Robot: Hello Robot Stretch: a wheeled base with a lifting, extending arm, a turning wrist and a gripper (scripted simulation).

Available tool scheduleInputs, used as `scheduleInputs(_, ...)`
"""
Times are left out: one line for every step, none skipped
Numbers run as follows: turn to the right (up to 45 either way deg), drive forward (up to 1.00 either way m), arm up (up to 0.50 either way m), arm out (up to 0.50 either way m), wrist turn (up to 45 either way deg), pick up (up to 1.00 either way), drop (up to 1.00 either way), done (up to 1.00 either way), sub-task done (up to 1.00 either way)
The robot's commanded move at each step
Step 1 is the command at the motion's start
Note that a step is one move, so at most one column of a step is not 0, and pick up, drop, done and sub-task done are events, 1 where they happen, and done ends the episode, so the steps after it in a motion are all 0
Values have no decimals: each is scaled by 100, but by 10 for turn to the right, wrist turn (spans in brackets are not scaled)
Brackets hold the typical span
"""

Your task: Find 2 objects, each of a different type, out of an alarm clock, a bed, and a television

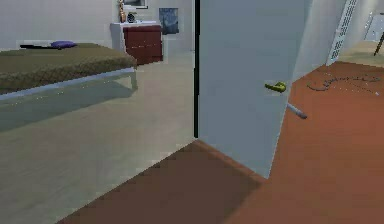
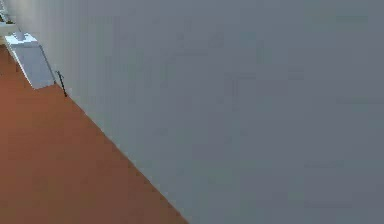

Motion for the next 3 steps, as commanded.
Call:
scheduleInputs(0,45,0,0,0,0,0,0,0)
scheduleInputs(-420,0,0,0,0,0,0,0,0)
scheduleInputs(0,100,0,0,0,0,0,0,0)
